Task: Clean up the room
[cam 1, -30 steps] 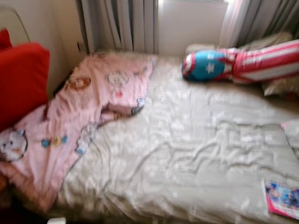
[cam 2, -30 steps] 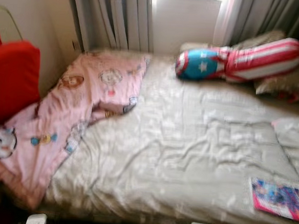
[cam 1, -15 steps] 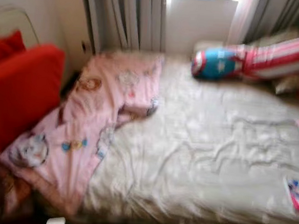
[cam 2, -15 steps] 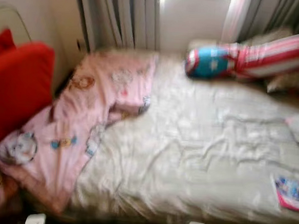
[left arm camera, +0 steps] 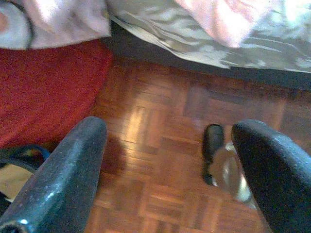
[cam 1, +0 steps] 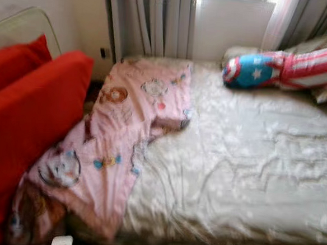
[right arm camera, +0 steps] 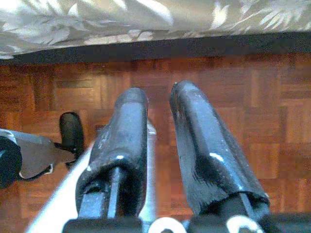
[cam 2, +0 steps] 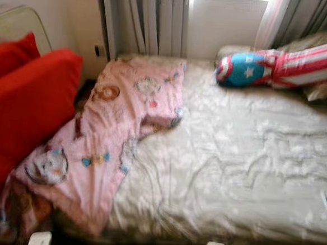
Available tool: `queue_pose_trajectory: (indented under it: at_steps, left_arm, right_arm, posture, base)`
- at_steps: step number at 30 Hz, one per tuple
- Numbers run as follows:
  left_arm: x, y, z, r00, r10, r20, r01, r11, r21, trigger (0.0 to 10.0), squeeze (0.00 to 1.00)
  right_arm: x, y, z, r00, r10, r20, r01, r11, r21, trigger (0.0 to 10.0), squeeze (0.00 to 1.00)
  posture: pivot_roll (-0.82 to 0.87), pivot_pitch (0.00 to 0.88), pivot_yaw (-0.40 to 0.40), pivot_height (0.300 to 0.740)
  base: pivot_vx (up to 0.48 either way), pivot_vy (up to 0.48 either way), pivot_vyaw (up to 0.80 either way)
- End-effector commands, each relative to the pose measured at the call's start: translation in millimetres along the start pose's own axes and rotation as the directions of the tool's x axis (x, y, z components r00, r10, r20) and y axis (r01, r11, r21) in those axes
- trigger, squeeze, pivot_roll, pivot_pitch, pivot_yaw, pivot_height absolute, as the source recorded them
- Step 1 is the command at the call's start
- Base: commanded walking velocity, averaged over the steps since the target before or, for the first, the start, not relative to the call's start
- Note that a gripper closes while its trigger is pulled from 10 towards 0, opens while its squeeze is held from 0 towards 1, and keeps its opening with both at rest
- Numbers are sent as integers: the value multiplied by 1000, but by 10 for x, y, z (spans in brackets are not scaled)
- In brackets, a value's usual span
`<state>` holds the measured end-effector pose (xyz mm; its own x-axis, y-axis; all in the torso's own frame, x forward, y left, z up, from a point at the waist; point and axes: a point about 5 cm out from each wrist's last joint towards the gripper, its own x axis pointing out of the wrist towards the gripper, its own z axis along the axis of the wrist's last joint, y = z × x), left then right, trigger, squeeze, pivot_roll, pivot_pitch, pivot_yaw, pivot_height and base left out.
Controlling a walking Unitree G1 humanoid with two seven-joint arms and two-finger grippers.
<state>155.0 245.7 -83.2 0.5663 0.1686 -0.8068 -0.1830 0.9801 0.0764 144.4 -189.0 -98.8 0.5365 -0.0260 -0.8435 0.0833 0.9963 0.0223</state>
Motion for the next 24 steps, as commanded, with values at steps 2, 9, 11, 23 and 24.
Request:
queue_pose_trajectory:
  at_steps: [2, 9, 11, 23, 24]
  left_arm:
    - [-4, -34, -47, 1000, -7, -19, 6, 1000, -12, 10000, 0]
    - [-4, -30, -44, 1000, -8, -18, 7, 1000, -6, 10000, 0]
    - [-4, -27, -44, 1000, -8, -18, 8, 1000, -4, 10000, 0]
    - [-7, -8, -46, 1000, -9, -19, 9, 1000, 2, 10000, 0]
    - [-7, -7, -46, 1000, -9, -19, 9, 1000, 1, 10000, 0]
  right_arm:
    - [-14, -57, -31, 1000, -14, -4, 14, 1000, 21, 10000, 0]
    - [-13, -47, -19, 1000, -4, 8, 4, 1000, 19, 10000, 0]
    - [-14, -46, -18, 1000, -6, 10, 6, 1000, 20, 10000, 0]
    - [-15, -28, -29, 1000, -1, 12, 1, 999, 32, 10000, 0]
    - [-15, -27, -29, 1000, -1, 12, 0, 999, 32, 10000, 0]
  posture:
    - [-59, 0, 36, 740]
    - [-61, 0, 38, 740]
    - [-62, 0, 40, 740]
    - [-72, 0, 47, 740]
    - [-73, 0, 48, 740]
  base:
    - [0, 356, 0]
    - [0, 89, 81]
    - [0, 0, 684]
    - [0, 0, 800]
    - [0, 0, 800]
